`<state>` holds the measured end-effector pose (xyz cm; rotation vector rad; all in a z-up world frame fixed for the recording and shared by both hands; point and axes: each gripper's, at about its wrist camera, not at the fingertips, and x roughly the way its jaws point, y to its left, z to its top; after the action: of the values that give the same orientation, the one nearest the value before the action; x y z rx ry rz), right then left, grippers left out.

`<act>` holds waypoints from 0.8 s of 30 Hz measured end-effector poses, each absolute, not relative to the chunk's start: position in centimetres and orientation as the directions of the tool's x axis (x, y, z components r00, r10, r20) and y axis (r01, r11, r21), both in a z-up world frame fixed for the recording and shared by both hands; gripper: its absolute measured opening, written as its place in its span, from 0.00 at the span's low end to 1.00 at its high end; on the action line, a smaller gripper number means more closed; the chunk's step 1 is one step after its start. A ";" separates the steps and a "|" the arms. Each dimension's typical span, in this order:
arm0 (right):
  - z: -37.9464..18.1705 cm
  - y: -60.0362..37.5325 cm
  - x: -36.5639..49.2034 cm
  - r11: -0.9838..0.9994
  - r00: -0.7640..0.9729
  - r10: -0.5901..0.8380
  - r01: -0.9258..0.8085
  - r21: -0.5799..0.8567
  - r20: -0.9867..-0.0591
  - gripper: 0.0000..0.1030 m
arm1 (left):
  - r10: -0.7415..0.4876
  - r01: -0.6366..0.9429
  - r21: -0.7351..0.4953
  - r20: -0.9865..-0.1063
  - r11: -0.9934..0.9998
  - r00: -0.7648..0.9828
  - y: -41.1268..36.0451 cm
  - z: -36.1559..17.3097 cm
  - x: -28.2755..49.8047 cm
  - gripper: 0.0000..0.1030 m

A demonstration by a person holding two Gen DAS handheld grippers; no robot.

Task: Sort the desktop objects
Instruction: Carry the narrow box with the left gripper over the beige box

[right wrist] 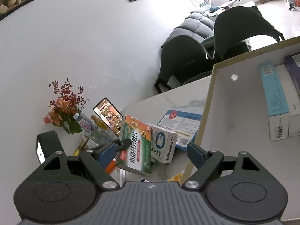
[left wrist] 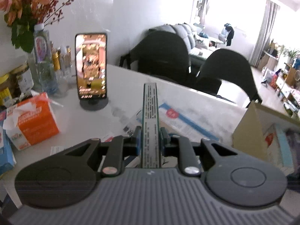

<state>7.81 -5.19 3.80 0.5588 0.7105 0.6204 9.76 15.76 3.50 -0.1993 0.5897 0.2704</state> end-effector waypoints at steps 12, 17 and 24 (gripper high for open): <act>5.0 -8.2 6.9 0.710 0.672 0.624 -0.275 0.648 -0.398 0.83 | 0.060 -0.155 -0.143 -0.517 0.977 0.854 11.5 6.2 11.1 0.17; 5.1 -9.5 6.6 0.714 0.699 0.600 -0.249 0.654 -0.389 0.83 | 0.004 -0.092 -0.152 -0.499 0.984 0.866 9.4 6.9 11.8 0.17; 5.2 -11.5 6.0 0.725 0.737 0.558 -0.210 0.656 -0.381 0.83 | -0.072 -0.010 -0.165 -0.481 0.986 0.874 7.0 7.4 12.7 0.17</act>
<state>5.98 -11.53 5.16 0.6253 0.6036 0.4530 12.66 6.95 7.36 -0.1648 0.5069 -0.0324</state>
